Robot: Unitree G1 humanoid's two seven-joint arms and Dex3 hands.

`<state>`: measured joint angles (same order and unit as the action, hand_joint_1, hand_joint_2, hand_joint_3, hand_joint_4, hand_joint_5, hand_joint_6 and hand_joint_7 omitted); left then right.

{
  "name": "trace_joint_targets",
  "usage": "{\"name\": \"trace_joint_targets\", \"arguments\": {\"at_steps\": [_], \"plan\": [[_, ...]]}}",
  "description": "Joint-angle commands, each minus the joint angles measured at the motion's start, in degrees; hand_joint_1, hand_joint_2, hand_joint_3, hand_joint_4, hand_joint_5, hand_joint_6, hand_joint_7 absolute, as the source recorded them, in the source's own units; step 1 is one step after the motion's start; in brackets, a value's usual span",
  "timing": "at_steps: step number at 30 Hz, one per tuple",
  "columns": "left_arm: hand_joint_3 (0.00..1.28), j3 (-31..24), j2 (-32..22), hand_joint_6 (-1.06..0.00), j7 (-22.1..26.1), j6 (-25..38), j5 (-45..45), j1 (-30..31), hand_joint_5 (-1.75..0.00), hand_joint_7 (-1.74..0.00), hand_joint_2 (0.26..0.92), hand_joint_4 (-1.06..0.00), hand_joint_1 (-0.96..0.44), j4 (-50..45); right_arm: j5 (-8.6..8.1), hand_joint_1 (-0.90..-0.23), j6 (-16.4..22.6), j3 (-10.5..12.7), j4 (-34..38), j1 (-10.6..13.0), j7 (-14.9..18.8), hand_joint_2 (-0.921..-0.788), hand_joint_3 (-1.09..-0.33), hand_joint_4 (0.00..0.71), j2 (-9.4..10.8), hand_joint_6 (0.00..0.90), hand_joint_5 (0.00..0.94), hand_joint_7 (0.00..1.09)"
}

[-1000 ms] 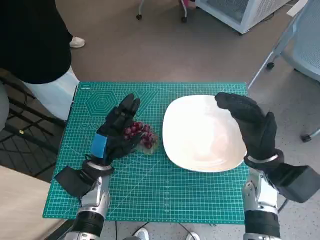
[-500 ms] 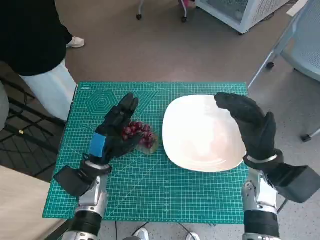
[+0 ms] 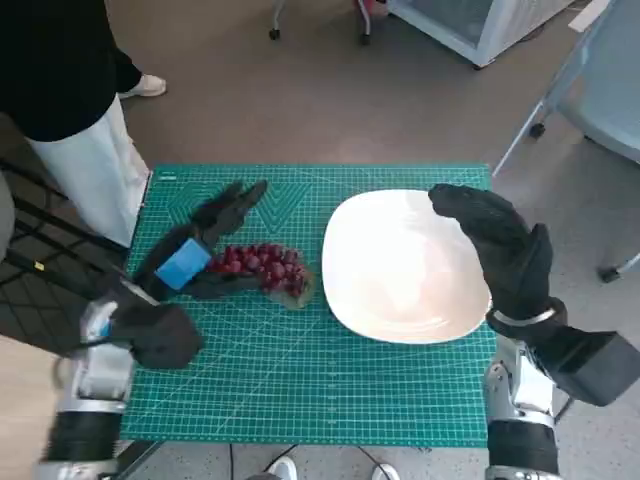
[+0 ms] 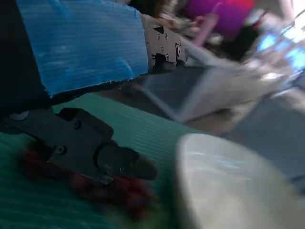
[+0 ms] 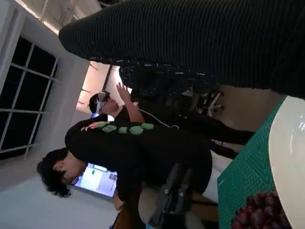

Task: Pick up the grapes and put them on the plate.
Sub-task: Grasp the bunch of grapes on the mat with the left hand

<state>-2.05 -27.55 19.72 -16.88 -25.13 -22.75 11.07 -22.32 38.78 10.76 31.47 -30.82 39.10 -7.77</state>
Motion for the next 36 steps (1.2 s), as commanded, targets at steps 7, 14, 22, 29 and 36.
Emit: {"name": "trace_joint_targets", "arguments": {"at_steps": [7,14,22,29,36], "plan": [[0.00,5.5,-1.2,-0.13,-0.6,5.4,-2.4,-1.2,0.00,-0.03,0.727,0.00,-0.51,0.0,0.26,-0.491,-0.2,-0.2,0.9,-0.1,-0.2,-0.921,-0.633,0.163,0.4,-0.001,0.000,0.33],[0.00,8.7,-0.9,-0.15,0.0,11.0,-4.9,-2.6,0.00,-0.03,0.714,0.00,-0.47,-0.1,0.39,-0.493,0.0,-0.3,1.0,-0.2,-0.2,-0.921,-0.635,0.162,0.4,-0.001,0.000,0.33],[0.00,13.6,0.1,-0.16,5.2,21.0,-6.7,-6.4,0.00,-0.02,0.707,0.00,-0.40,0.8,0.32,-0.493,-0.1,-0.4,0.6,-0.2,0.0,-0.921,-0.637,0.161,0.2,-0.001,0.000,0.33],[0.01,16.8,0.5,-0.16,6.9,25.2,-7.9,-9.8,0.00,-0.01,0.704,0.00,-0.38,4.3,-0.05,-0.492,-0.5,-0.5,0.0,0.0,0.4,-0.921,-0.637,0.160,-0.1,-0.001,0.000,0.33],[0.01,19.5,1.6,-0.15,6.7,28.4,-9.4,-12.5,0.00,-0.01,0.704,0.00,-0.38,7.7,-0.41,-0.492,-0.7,-0.5,-0.3,0.4,0.8,-0.921,-0.636,0.159,-0.3,-0.001,0.000,0.33]]}}
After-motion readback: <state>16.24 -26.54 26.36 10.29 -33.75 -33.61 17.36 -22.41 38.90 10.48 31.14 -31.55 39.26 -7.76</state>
